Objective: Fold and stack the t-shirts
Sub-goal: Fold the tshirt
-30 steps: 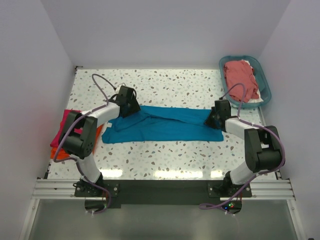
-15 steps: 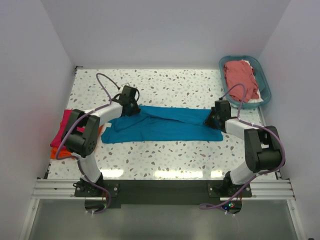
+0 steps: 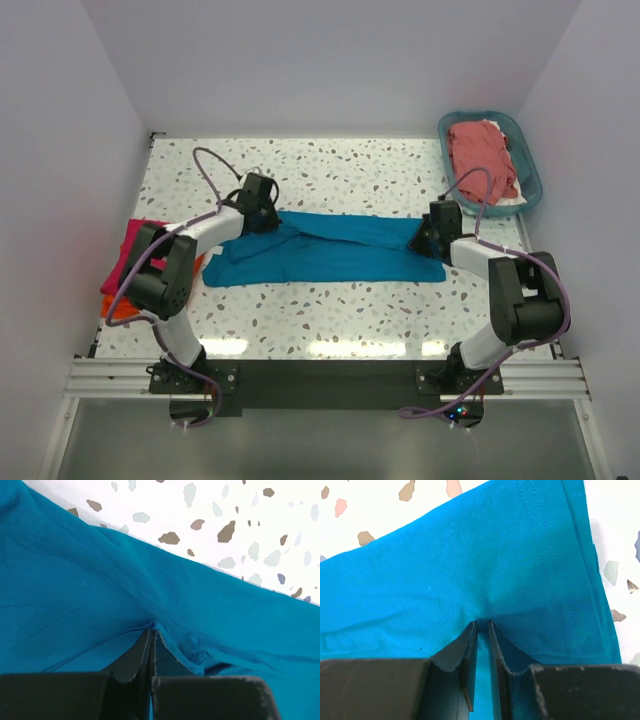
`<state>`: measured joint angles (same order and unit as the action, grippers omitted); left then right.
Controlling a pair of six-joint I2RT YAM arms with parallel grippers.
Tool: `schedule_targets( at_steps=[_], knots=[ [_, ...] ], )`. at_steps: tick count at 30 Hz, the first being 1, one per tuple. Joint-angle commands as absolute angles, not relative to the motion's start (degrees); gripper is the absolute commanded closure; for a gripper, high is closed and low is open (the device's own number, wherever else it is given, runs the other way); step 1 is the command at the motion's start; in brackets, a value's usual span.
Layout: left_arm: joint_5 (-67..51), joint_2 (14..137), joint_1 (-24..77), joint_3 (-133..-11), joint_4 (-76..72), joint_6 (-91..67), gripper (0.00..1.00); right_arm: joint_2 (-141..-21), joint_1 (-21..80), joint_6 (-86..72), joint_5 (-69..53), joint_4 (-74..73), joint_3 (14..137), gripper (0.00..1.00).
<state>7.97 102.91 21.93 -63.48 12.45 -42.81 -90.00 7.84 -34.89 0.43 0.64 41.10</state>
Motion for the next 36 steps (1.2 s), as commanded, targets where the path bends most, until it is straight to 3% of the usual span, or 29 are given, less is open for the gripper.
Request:
schedule_targets(
  at_steps=[1, 19, 28, 29, 34, 36],
  knots=[
    [6.7, 97.2, 22.5, -61.8, 9.7, -42.2, 1.00, -89.1, 8.1, -35.3, 0.1, 2.3, 40.4, 0.82],
    [8.5, 80.3, 28.5, -41.7, 5.3, -47.4, 1.00, -89.6, 8.1, -35.4, 0.1, 1.6, 42.2, 0.82],
    [9.1, 78.8, 29.4, -39.5, 2.8, -47.3, 1.00, -89.6, 8.1, -35.3, 0.1, 1.0, 43.2, 0.82],
    [9.5, 78.8, 29.4, -40.4, 3.0, -46.6, 0.94, -89.6, 8.1, -35.3, 0.1, 0.8, 43.2, 0.82],
    [17.1, 84.2, 28.8, -53.0, 10.4, -43.9, 0.44, -89.7, 8.1, -34.5, 0.1, 0.2, 44.0, 0.81],
    [19.5, 87.8, 28.0, -56.2, 13.3, -43.9, 0.35, -89.7, 8.1, -34.1, 0.1, 0.2, 44.2, 0.81]
  ],
)
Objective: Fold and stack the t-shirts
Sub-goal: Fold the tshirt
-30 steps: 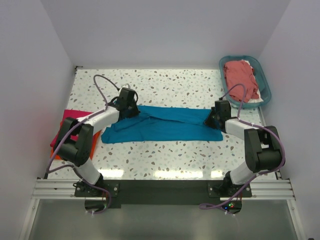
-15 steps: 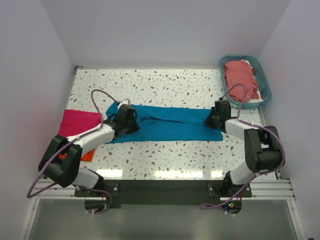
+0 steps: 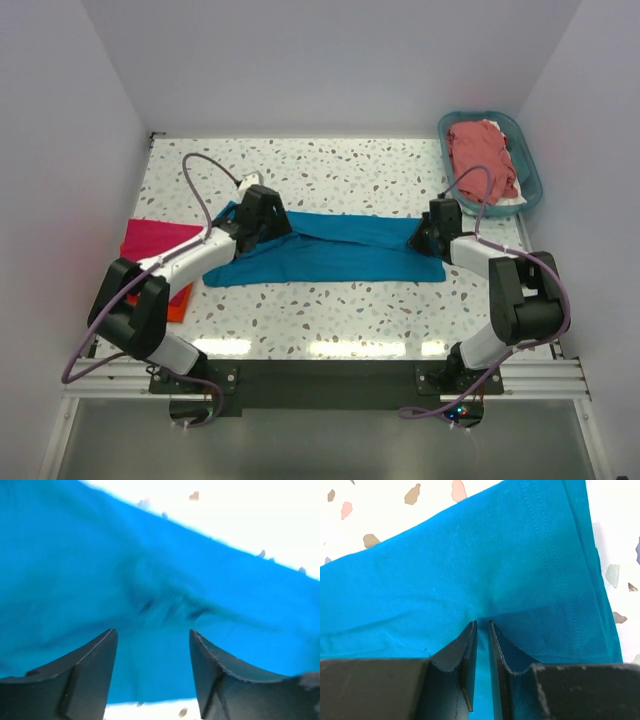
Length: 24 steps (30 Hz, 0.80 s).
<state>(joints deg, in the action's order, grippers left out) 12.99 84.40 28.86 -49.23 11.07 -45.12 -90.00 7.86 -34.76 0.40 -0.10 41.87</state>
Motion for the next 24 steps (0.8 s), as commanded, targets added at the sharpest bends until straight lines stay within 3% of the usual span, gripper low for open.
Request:
schedule_targets(
  at_steps=[1, 5, 11, 18, 24],
  knots=[
    [19.7, 89.1, 27.5, -58.9, 14.2, -44.2, 0.32, -89.7, 8.1, -34.1, 0.1, 0.2, 44.2, 0.80],
    [19.4, 97.4, 25.7, -65.5, 19.2, -46.8, 0.30, -90.2, 8.1, -34.1, -1.0, 0.2, 44.6, 0.81],
    [19.6, 105.3, 25.3, -72.6, 23.0, -48.2, 0.41, -90.1, 8.1, -33.9, -1.2, -1.1, 44.8, 0.80],
    [18.0, 105.9, 25.4, -69.6, 21.7, -49.4, 0.51, -90.2, 8.1, -33.9, -1.3, -0.5, 44.1, 0.80],
    [17.3, 102.7, 25.4, -66.8, 20.3, -49.0, 0.66, -90.5, 8.1, -34.3, -1.5, -0.3, 43.9, 0.81]
  ],
)
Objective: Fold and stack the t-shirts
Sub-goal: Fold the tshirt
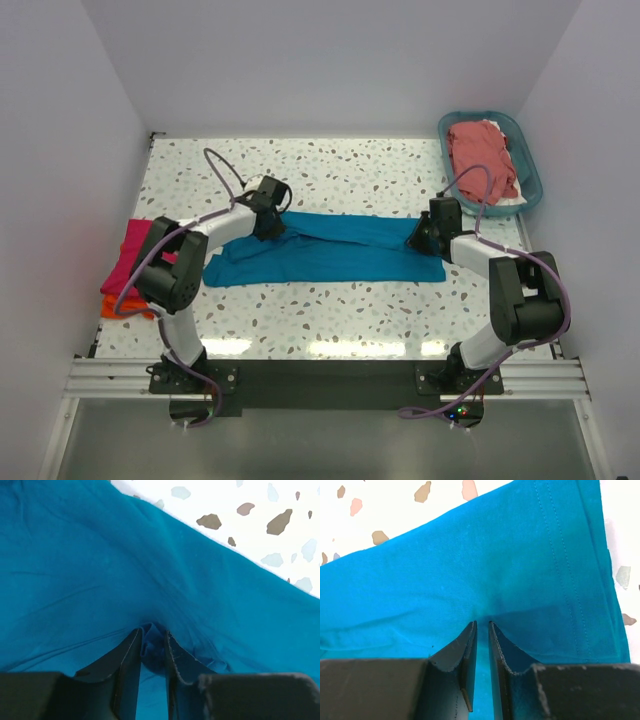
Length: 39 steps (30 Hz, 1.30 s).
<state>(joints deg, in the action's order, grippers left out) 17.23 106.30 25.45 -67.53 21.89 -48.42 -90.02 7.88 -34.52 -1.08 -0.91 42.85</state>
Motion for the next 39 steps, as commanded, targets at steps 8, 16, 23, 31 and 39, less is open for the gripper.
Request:
schedule_targets(
  at_steps=[8, 16, 23, 31, 39],
  knots=[
    [15.6, 99.1, 25.9, -64.1, 18.9, -48.5, 1.00, -90.4, 8.1, -34.4, -1.3, -0.3, 43.9, 0.81],
    [15.2, 93.8, 26.4, -61.1, 18.6, -47.5, 1.00, -90.8, 8.0, -34.2, -1.3, -0.6, 44.3, 0.81],
    [14.8, 89.6, 26.6, -56.4, 18.1, -46.1, 1.00, -91.0, 8.1, -34.2, -0.4, -1.3, 44.6, 0.81],
    [10.4, 85.7, 28.3, -45.8, 9.9, -44.8, 0.66, -90.9, 7.9, -33.6, 0.5, -2.9, 45.3, 0.81],
    [3.0, 78.6, 28.3, -40.3, 3.6, -40.9, 0.50, -90.2, 7.9, -33.1, 2.5, -5.3, 47.2, 0.80]
  ],
)
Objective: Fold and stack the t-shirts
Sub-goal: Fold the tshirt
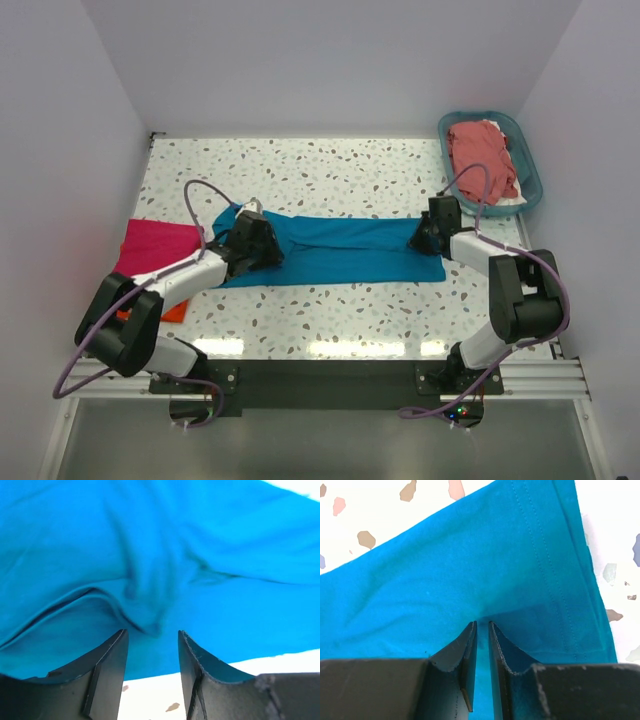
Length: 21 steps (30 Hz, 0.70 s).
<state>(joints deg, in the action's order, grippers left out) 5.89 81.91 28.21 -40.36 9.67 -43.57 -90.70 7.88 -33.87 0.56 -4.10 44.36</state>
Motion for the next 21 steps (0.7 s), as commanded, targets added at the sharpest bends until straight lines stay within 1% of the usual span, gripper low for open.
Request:
schedule_targets(
  at_steps=[1, 2, 3, 7, 8, 10, 12, 13, 16, 17, 19, 21],
  knots=[
    [3.2, 76.8, 28.3, -40.3, 3.7, -40.7, 0.51, -89.7, 7.9, -33.0, 2.5, -5.7, 47.4, 0.81],
    [4.6, 75.9, 28.2, -40.8, 4.7, -40.6, 0.54, -89.5, 7.9, -32.8, 2.5, -6.0, 47.9, 0.81],
    [5.4, 75.2, 27.9, -41.4, 5.9, -41.2, 0.63, -89.4, 7.9, -32.4, 3.6, -6.7, 48.2, 0.80],
    [6.5, 71.1, 27.6, -43.2, 9.7, -43.0, 0.74, -89.8, 7.9, -31.6, 4.4, -8.3, 50.4, 0.80],
    [10.3, 70.9, 27.5, -44.1, 10.8, -43.7, 0.76, -90.6, 7.9, -31.5, 4.2, -8.5, 51.4, 0.80],
    [14.4, 72.4, 26.4, -46.0, 14.1, -45.8, 0.79, -91.3, 7.9, -31.5, 3.8, -8.8, 51.9, 0.80],
    [16.6, 75.0, 23.8, -47.0, 14.7, -46.2, 0.80, -92.5, 7.9, -31.6, 3.6, -9.0, 52.7, 0.80],
    [17.0, 78.5, 23.0, -47.8, 14.8, -46.2, 0.81, -92.9, 7.9, -31.5, 3.5, -9.2, 53.0, 0.80],
    [15.2, 85.2, 20.4, -49.3, 13.1, -45.2, 0.86, -93.6, 7.8, -31.4, 2.8, -9.3, 53.3, 0.80],
    [13.5, 86.1, 20.1, -49.2, 12.1, -44.1, 0.90, -93.7, 7.9, -31.5, 2.7, -9.3, 53.3, 0.80],
    [11.8, 87.4, 20.2, -48.1, 9.9, -43.3, 0.92, -93.5, 7.9, -31.4, 2.6, -9.2, 53.0, 0.80],
    [9.4, 87.2, 20.2, -46.4, 8.9, -43.3, 0.97, -93.4, 8.0, -31.3, 2.5, -9.4, 52.7, 0.80]
  ],
)
